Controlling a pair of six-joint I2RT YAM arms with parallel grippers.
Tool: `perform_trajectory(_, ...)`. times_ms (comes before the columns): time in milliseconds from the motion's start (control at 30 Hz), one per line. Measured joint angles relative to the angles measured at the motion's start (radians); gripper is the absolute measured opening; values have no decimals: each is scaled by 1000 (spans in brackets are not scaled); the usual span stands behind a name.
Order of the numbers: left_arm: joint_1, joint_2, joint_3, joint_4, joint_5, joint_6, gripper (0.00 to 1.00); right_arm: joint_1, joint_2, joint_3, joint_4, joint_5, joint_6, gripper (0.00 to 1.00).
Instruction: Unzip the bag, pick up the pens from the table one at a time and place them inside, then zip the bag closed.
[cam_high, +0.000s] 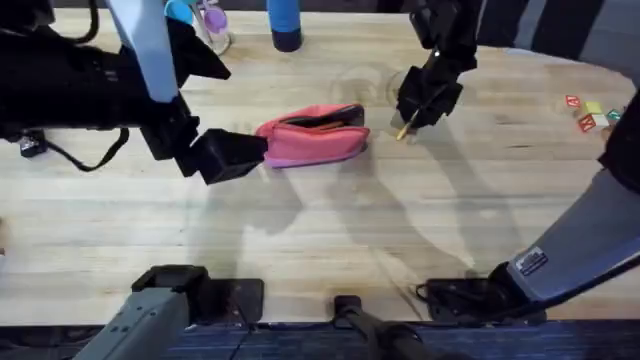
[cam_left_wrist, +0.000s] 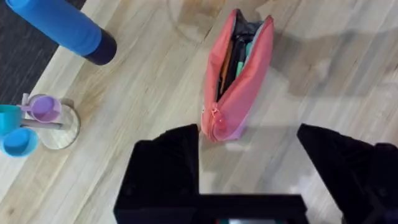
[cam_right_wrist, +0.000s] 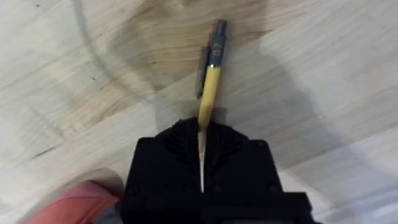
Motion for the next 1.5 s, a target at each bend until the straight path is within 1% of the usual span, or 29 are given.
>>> perform_trajectory(200, 0, 0, 0, 0, 0, 0, 993, 1, 8, 31, -9, -20, -94, 28)
perform_trajectory(400, 0, 0, 0, 0, 0, 0, 993, 10, 0, 131, -2, -43, -280, 31)
perform_trajectory(567, 0, 0, 0, 0, 0, 0, 993, 20, -71, 166, -4, -47, -468, 31)
perform_trajectory(700, 0, 0, 0, 0, 0, 0, 993, 33, -129, 171, -6, -47, -578, 31)
perform_trajectory(800, 0, 0, 0, 0, 0, 0, 993, 50, -149, 171, -7, -47, -664, 31)
perform_trajectory(967, 0, 0, 0, 0, 0, 0, 993, 100, -149, 171, -23, -47, -845, 31)
perform_trajectory(1500, 0, 0, 0, 0, 0, 0, 993, 321, -149, 171, -56, -47, -1443, 31)
